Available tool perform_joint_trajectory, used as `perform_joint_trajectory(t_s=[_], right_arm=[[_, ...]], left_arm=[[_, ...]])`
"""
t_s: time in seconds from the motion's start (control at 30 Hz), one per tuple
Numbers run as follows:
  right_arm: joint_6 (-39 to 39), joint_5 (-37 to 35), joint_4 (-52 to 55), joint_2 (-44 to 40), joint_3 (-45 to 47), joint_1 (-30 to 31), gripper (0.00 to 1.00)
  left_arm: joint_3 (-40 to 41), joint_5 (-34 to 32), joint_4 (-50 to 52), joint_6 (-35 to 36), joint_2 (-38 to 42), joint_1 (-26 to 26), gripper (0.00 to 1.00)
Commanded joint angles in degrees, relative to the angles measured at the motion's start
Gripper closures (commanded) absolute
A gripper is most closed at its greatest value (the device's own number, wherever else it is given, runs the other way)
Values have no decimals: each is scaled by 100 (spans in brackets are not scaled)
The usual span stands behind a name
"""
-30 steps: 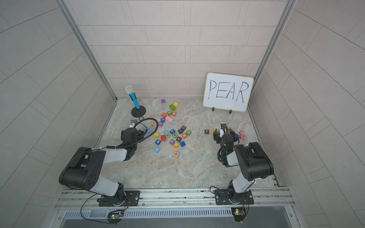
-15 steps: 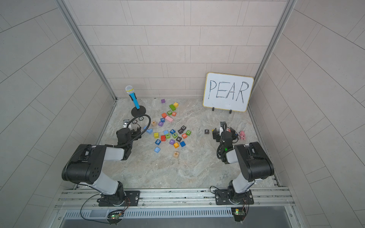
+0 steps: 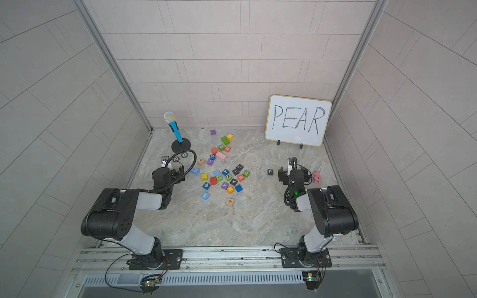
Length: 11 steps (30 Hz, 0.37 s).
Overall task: Spell the uppercase word “pear” with letter blocks
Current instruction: Reset both arms
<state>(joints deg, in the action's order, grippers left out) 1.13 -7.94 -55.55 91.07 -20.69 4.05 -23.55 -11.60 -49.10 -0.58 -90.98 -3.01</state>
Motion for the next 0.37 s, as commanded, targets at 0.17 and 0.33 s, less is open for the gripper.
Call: perform_joint_trajectory(t_s=[0.17, 0.33], right_arm=[[-91, 158, 114, -83, -71, -73, 0], [-99, 162, 84, -81, -54, -91, 0]], left_arm=[[16, 61, -201, -47, 20, 21, 0], [26, 66, -231, -39, 29, 30, 0]])
